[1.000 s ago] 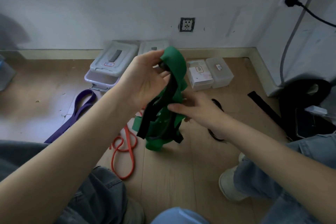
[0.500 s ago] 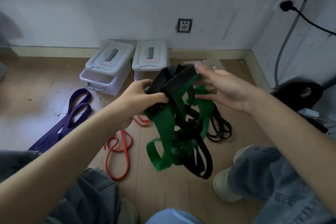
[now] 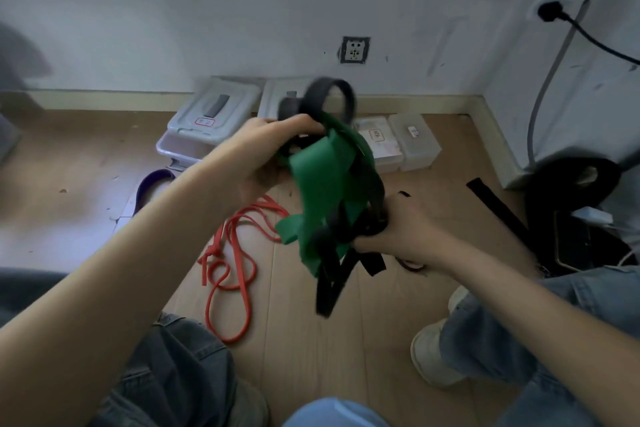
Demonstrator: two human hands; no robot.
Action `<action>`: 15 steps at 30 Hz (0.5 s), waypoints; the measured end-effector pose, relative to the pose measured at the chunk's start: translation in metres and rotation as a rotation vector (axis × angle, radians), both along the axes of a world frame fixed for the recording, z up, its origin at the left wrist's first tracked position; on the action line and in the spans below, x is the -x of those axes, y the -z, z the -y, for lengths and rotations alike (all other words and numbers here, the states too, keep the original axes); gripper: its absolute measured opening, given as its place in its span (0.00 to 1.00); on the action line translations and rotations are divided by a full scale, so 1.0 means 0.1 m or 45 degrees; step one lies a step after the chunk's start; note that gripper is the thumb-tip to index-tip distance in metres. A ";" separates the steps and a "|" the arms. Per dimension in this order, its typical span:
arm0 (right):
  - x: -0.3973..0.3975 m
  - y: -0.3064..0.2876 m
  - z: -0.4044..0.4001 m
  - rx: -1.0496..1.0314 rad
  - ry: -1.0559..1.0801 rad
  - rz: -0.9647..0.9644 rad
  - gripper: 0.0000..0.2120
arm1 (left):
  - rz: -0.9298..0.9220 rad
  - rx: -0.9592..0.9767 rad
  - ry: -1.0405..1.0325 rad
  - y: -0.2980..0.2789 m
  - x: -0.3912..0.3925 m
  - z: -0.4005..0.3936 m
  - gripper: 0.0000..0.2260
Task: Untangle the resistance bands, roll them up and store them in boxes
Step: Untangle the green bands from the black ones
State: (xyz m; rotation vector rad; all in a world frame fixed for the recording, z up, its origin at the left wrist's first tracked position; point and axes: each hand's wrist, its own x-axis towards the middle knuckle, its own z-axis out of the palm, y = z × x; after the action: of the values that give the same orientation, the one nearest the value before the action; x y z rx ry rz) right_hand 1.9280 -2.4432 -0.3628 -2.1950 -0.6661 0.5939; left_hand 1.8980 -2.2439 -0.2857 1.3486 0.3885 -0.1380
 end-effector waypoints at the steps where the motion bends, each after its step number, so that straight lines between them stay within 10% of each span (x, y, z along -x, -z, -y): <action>1: -0.05 -0.05 0.01 -0.040 0.089 -0.052 0.07 | -0.005 -0.006 -0.036 0.02 0.00 -0.08 0.10; 5: -0.22 -0.30 0.03 -0.141 0.237 -0.061 0.08 | -0.165 -0.050 -0.043 0.15 0.07 -0.24 0.16; 10: -0.22 -0.45 -0.01 -0.303 0.447 -0.353 0.12 | -0.403 -0.428 0.599 0.40 0.23 -0.08 0.37; 15: -0.18 -0.48 0.01 -0.385 0.327 -0.631 0.20 | -0.133 -0.770 0.412 0.50 0.21 0.22 0.26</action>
State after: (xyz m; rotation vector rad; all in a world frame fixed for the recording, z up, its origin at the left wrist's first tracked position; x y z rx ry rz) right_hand 1.9462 -2.4441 -0.3145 -1.7210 -0.1909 0.8036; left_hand 1.8775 -2.2662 -0.3355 2.0041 0.3063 -0.3829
